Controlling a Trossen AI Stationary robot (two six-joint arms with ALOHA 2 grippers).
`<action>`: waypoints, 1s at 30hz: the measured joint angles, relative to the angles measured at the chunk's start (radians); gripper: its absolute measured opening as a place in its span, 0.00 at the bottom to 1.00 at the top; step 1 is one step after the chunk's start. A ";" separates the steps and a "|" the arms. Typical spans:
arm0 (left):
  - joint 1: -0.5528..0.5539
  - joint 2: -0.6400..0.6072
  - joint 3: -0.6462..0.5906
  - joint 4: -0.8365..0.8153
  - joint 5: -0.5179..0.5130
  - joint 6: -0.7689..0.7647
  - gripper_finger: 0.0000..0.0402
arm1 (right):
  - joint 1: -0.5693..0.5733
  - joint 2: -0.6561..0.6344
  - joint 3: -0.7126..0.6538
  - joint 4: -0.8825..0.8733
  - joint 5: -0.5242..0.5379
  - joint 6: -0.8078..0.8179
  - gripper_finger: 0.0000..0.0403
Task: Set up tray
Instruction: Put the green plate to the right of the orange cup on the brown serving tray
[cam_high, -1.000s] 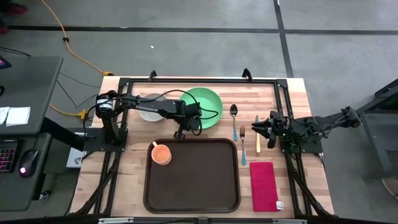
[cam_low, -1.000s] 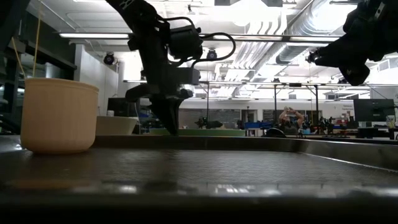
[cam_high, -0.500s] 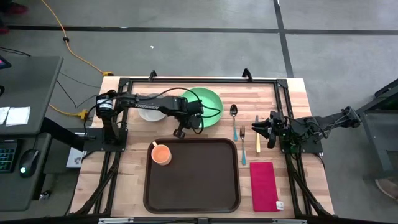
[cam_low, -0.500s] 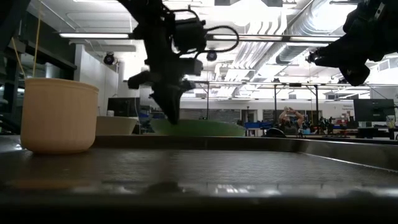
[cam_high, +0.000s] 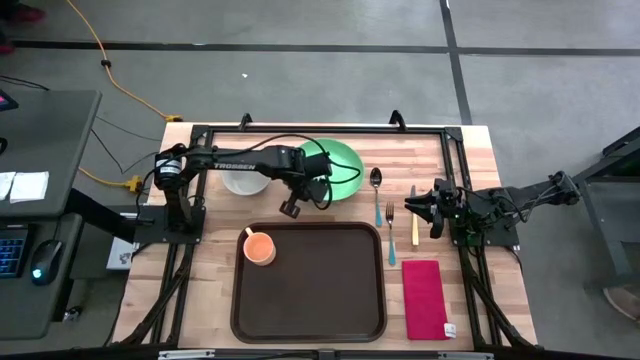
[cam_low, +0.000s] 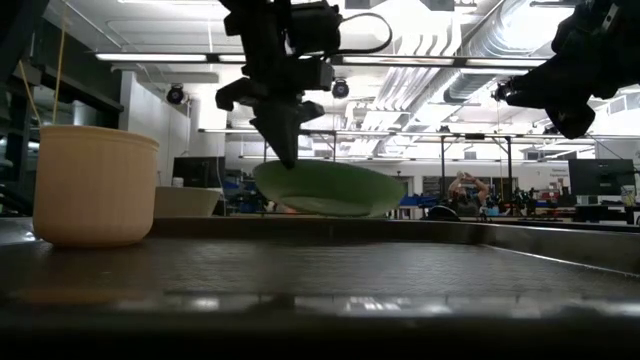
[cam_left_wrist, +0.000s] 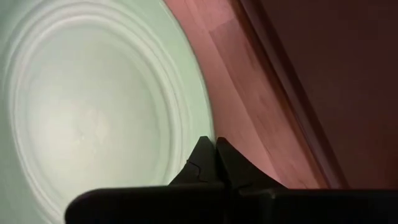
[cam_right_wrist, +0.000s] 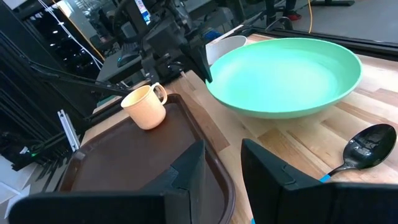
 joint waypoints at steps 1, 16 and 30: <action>0.000 0.000 0.000 -0.005 0.000 0.000 0.03 | 0.000 0.000 0.000 0.000 0.000 0.000 0.21; -0.100 -0.087 0.002 -0.071 -0.050 -0.027 0.03 | 0.000 0.000 0.000 -0.009 0.019 -0.001 0.21; -0.278 -0.180 0.002 -0.085 -0.119 -0.106 0.03 | 0.000 0.001 0.000 -0.011 0.044 -0.001 0.21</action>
